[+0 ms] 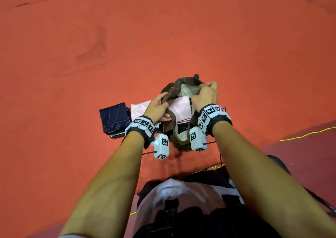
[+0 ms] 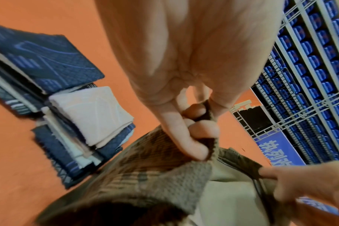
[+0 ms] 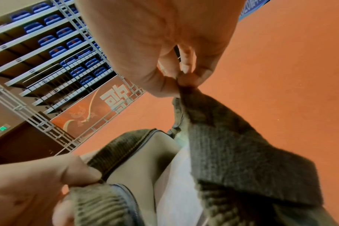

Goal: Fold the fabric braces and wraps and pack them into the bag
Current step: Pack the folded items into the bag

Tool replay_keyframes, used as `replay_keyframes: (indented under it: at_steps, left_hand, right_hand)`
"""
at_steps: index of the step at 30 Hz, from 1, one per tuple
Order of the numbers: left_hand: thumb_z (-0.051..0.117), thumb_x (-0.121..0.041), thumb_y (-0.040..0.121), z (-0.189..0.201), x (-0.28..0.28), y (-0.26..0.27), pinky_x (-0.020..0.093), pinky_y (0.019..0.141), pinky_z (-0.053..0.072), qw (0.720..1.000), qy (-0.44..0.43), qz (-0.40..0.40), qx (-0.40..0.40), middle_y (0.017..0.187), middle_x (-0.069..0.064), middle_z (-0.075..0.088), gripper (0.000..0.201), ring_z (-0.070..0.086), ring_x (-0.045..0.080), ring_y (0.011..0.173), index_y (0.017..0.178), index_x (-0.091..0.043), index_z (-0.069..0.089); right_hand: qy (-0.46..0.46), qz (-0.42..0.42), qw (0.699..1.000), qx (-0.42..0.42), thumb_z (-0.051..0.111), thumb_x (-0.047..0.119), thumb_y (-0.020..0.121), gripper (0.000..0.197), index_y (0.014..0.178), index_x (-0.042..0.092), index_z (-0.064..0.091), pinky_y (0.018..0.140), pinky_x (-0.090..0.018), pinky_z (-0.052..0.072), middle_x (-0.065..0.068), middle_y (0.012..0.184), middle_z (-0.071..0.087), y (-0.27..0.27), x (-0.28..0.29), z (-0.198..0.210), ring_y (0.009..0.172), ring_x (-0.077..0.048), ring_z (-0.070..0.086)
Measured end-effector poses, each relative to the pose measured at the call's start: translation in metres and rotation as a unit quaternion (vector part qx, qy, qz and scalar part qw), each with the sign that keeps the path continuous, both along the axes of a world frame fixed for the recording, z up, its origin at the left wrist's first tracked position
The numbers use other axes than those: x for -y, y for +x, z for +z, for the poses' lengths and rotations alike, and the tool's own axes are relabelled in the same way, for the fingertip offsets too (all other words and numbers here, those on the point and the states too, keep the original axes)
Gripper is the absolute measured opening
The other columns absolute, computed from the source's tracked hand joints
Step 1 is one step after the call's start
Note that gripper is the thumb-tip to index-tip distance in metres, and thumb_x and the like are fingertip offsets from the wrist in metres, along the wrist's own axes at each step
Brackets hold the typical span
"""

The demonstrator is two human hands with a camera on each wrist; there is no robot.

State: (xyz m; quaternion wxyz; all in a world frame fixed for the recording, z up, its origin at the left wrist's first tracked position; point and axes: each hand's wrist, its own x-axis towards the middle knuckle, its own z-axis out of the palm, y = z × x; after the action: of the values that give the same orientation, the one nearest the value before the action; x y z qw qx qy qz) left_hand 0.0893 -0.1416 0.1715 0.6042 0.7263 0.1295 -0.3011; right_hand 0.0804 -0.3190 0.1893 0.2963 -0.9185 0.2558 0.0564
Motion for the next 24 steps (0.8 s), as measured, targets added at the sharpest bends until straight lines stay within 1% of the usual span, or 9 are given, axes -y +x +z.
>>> replay_keyframes:
  at_steps: [2,3,5,8,13,15,17,20,24]
  left_hand:
    - [0.043,-0.001,0.097,-0.004,-0.003,-0.001,0.042,0.069,0.062,1.0,0.003,0.001,-0.006,0.097,0.004,0.055,0.056,0.059,0.013,0.049,0.146,-0.025,0.045]
    - [0.043,0.0,0.096,-0.006,-0.004,-0.001,0.042,0.07,0.062,1.0,0.005,0.003,-0.008,0.095,0.004,0.055,0.056,0.059,0.013,0.05,0.146,-0.025,0.045]
    - [0.043,0.0,0.096,-0.01,-0.009,-0.001,0.041,0.069,0.062,1.0,0.005,0.011,-0.016,0.079,0.003,0.054,0.055,0.058,0.013,0.05,0.146,-0.024,0.045]
    - [0.042,-0.002,0.097,-0.016,-0.018,-0.001,0.035,0.063,0.062,1.0,0.007,0.019,-0.021,0.068,0.003,0.051,0.051,0.057,0.012,0.049,0.143,-0.024,0.047]
    - [0.047,-0.011,0.101,-0.024,-0.048,-0.005,0.048,0.085,0.059,0.997,0.001,0.057,-0.045,0.068,0.006,0.055,0.039,0.058,0.018,0.06,0.138,-0.024,0.051]
    - [0.047,-0.01,0.099,-0.03,-0.066,-0.008,0.045,0.082,0.06,0.995,0.008,0.079,-0.062,0.071,0.007,0.058,0.04,0.06,0.019,0.062,0.137,-0.024,0.051]
    - [0.044,-0.006,0.097,-0.035,-0.085,-0.011,0.039,0.073,0.062,0.993,0.019,0.093,-0.068,0.074,0.008,0.06,0.043,0.062,0.018,0.062,0.136,-0.021,0.051]
    - [0.046,-0.007,0.096,-0.043,-0.111,-0.016,0.032,0.065,0.059,0.991,0.038,0.103,-0.077,0.08,0.007,0.063,0.043,0.063,0.016,0.064,0.137,-0.021,0.05]
    - [0.047,-0.009,0.097,-0.058,-0.141,-0.02,0.027,0.061,0.056,0.986,0.056,0.126,-0.091,0.08,0.005,0.063,0.037,0.061,0.015,0.063,0.133,-0.019,0.051]
  right_hand:
    - [0.012,0.012,1.0,0.018,0.057,0.008,0.084,0.03,0.113,0.006,0.066,0.094,-0.039,0.048,-0.007,0.128,0.04,0.006,-0.006,0.004,0.118,-0.028,0.044]
    - [0.026,0.028,0.999,0.026,0.059,0.012,0.086,0.029,0.114,0.007,0.067,0.098,-0.039,0.047,-0.006,0.128,0.043,0.011,-0.011,0.006,0.119,-0.028,0.046]
    - [0.051,0.082,0.995,0.034,0.061,0.016,0.089,0.027,0.114,0.01,0.07,0.101,-0.037,0.047,-0.006,0.128,0.049,0.019,-0.023,0.009,0.118,-0.026,0.054]
    - [0.067,0.168,0.983,0.024,0.058,0.014,0.089,0.026,0.111,0.015,0.072,0.091,-0.028,0.045,-0.006,0.123,0.057,0.023,-0.051,0.007,0.109,-0.024,0.059]
    - [0.111,0.232,0.966,-0.035,0.057,0.012,0.085,0.033,0.116,0.016,0.069,0.092,-0.029,0.047,-0.005,0.115,0.069,0.017,-0.099,-0.008,0.108,-0.024,0.062]
    - [0.123,0.235,0.962,-0.059,0.057,0.012,0.086,0.036,0.121,0.015,0.067,0.094,-0.029,0.048,-0.005,0.114,0.07,0.015,-0.114,-0.016,0.11,-0.025,0.061]
    - [0.129,0.242,0.958,-0.084,0.056,0.013,0.088,0.04,0.127,0.012,0.062,0.096,-0.029,0.046,-0.007,0.116,0.069,0.014,-0.128,-0.023,0.114,-0.027,0.06]
    - [0.129,0.254,0.953,-0.102,0.056,0.014,0.09,0.046,0.136,0.011,0.055,0.099,-0.03,0.044,-0.008,0.127,0.065,0.015,-0.149,-0.032,0.121,-0.028,0.057]
    - [0.132,0.269,0.949,-0.102,0.058,0.013,0.09,0.046,0.136,0.011,0.056,0.103,-0.033,0.044,-0.007,0.133,0.062,0.023,-0.18,-0.041,0.123,-0.027,0.056]
